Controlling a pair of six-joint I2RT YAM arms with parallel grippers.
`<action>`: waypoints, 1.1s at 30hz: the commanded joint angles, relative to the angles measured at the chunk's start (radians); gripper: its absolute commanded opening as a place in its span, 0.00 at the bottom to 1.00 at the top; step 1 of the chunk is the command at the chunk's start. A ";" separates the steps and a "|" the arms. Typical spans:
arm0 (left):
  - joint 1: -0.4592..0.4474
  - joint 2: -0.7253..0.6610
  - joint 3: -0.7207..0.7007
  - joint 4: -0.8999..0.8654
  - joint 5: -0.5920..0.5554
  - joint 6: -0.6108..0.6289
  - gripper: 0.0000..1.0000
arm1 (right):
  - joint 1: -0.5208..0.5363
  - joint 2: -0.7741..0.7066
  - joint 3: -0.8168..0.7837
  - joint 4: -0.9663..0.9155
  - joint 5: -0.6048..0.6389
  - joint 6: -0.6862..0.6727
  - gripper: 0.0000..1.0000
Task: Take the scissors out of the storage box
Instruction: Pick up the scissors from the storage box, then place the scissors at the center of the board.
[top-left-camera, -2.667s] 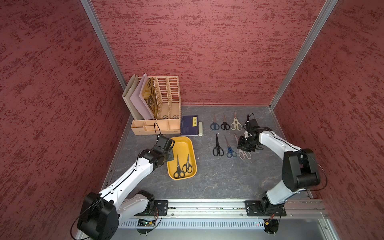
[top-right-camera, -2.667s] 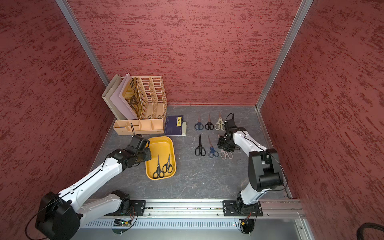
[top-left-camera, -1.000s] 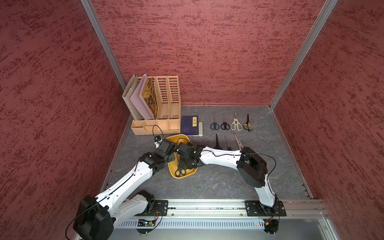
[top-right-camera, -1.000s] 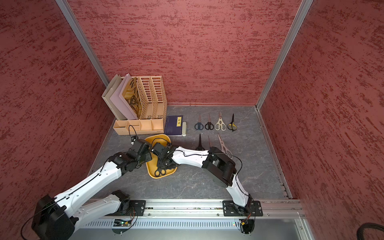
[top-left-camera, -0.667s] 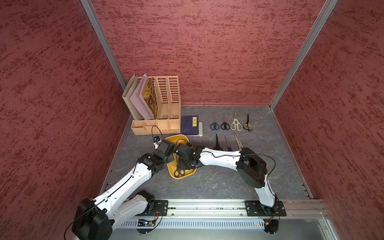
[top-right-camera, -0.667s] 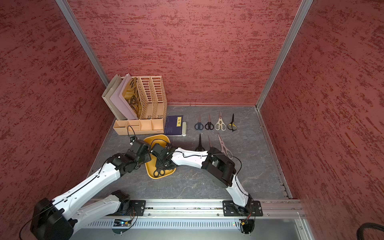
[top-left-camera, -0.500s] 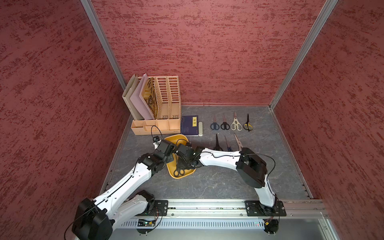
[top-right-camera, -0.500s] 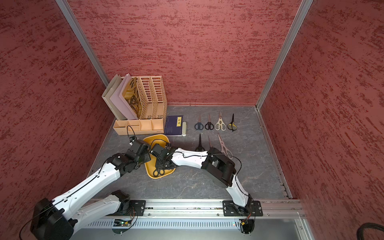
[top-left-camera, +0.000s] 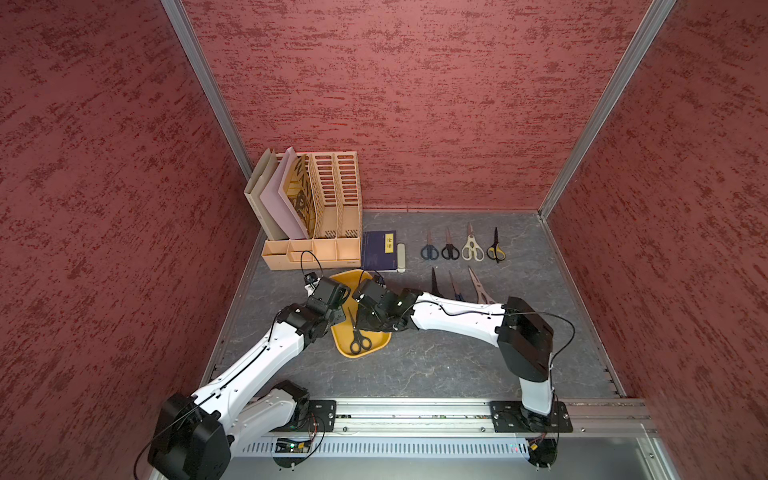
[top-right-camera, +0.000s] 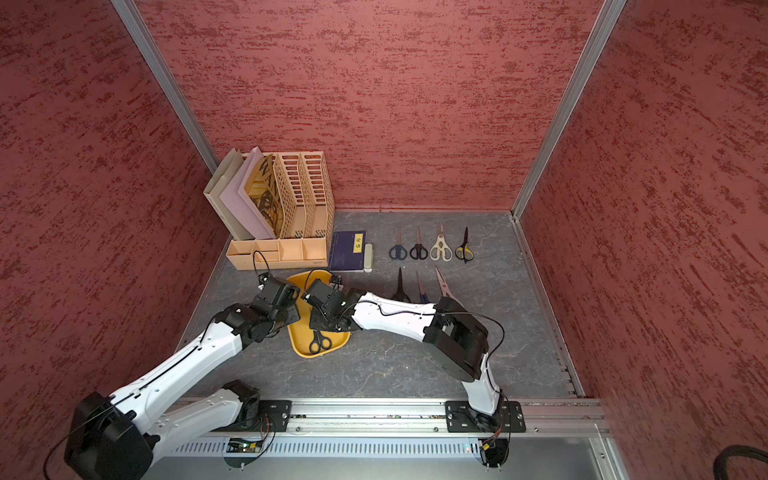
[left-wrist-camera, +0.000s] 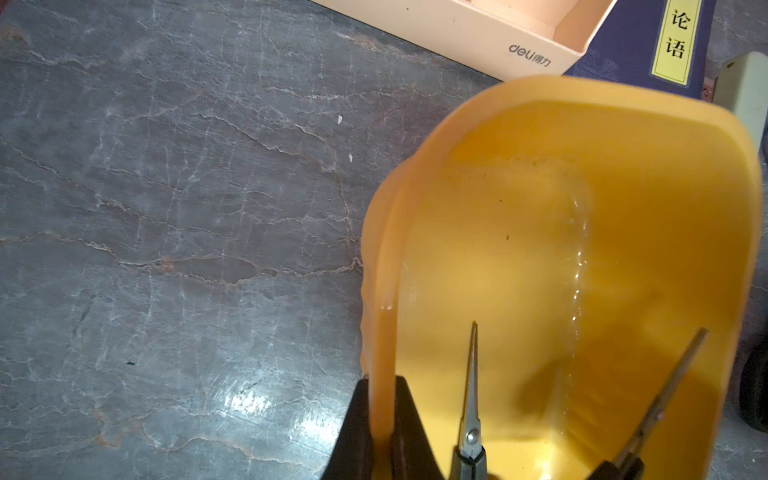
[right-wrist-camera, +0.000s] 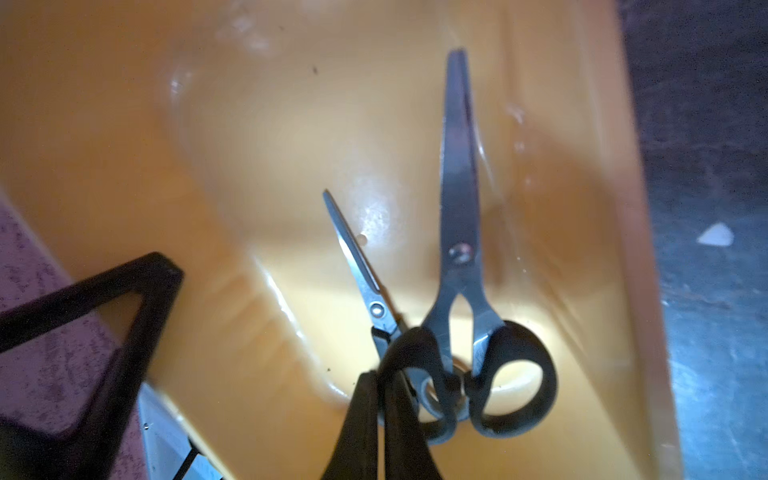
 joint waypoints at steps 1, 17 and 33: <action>0.015 0.007 0.031 0.005 0.018 0.011 0.00 | 0.002 -0.047 -0.024 0.034 0.021 -0.027 0.00; 0.049 0.046 0.066 0.023 0.087 0.087 0.00 | -0.241 -0.333 -0.194 -0.163 -0.072 -0.319 0.00; 0.067 0.077 0.061 0.059 0.103 0.095 0.00 | -0.893 -0.526 -0.375 -0.439 -0.130 -0.819 0.00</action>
